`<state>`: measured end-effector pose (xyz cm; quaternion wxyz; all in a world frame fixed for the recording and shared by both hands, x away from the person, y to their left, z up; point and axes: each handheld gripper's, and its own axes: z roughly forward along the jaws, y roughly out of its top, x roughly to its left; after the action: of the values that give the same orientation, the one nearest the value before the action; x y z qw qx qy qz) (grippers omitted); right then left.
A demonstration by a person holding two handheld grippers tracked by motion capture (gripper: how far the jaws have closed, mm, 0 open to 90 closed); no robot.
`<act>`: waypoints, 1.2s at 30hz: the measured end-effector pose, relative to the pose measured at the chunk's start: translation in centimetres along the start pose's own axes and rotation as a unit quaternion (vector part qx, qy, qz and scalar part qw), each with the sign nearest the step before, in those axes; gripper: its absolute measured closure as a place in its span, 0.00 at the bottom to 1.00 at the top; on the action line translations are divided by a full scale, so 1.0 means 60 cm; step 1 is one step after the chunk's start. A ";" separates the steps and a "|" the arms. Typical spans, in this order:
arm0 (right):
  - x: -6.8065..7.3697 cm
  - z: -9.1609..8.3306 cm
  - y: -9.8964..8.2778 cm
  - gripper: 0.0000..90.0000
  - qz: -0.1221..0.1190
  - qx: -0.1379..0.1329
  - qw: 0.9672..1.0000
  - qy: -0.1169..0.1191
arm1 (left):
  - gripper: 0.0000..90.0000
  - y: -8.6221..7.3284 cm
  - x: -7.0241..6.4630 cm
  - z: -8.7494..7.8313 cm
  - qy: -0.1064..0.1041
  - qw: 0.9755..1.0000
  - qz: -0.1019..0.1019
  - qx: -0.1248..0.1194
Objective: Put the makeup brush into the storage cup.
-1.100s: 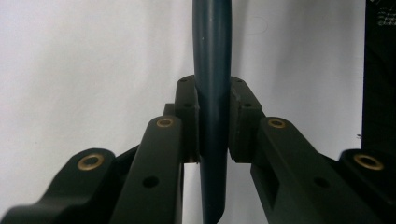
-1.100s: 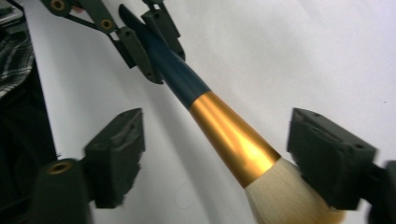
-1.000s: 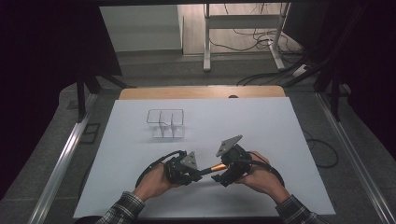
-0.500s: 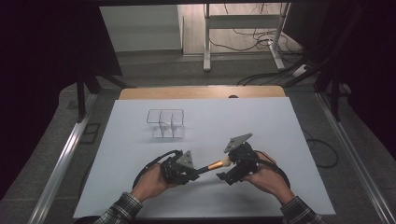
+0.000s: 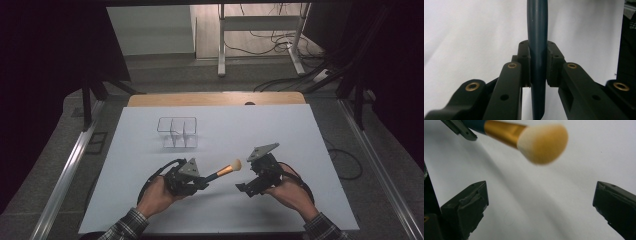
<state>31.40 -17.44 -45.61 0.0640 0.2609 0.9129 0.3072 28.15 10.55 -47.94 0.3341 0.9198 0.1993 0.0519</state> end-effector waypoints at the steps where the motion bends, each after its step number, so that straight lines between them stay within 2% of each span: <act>1: 0.000 0.000 0.000 0.00 0.000 0.000 1.000 0.000 | 0.86 0.000 0.000 0.000 0.000 1.000 0.000 0.000; 12: 0.004 -0.003 -0.010 0.00 0.024 -0.019 1.000 0.002 | 0.86 -0.016 -0.003 -0.016 0.007 1.000 -0.023 -0.014; 14: 0.006 -0.003 -0.011 0.00 0.028 -0.023 0.999 0.001 | 0.86 -0.020 -0.005 -0.021 0.013 0.999 -0.035 -0.024; 17: 0.006 -0.003 -0.011 0.00 0.031 -0.027 0.999 0.008 | 0.86 -0.023 -0.007 -0.025 0.016 0.999 -0.041 -0.028; 22: 0.012 -0.007 -0.010 0.00 0.042 -0.043 0.998 0.013 | 0.86 -0.030 -0.012 -0.031 0.027 0.997 -0.061 -0.046; 27: 0.020 -0.011 -0.006 0.01 0.049 -0.053 0.997 0.018 | 0.86 -0.034 -0.019 -0.036 0.028 0.995 -0.071 -0.058; 30: 0.025 -0.012 -0.001 0.01 0.050 -0.056 0.997 0.022 | 0.86 -0.034 -0.024 -0.036 0.029 0.996 -0.066 -0.059; 33: 0.029 -0.010 0.002 0.01 0.053 -0.057 0.997 0.028 | 0.86 -0.033 -0.028 -0.036 0.029 0.994 -0.074 -0.075; 36: 0.032 -0.009 0.004 0.00 0.053 -0.059 0.996 0.028 | 0.86 -0.033 -0.029 -0.037 0.030 0.993 -0.075 -0.081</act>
<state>29.72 -16.55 -44.95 0.0378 0.2958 0.8796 0.3708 25.38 12.56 -47.42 0.4040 0.8704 0.2725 0.0706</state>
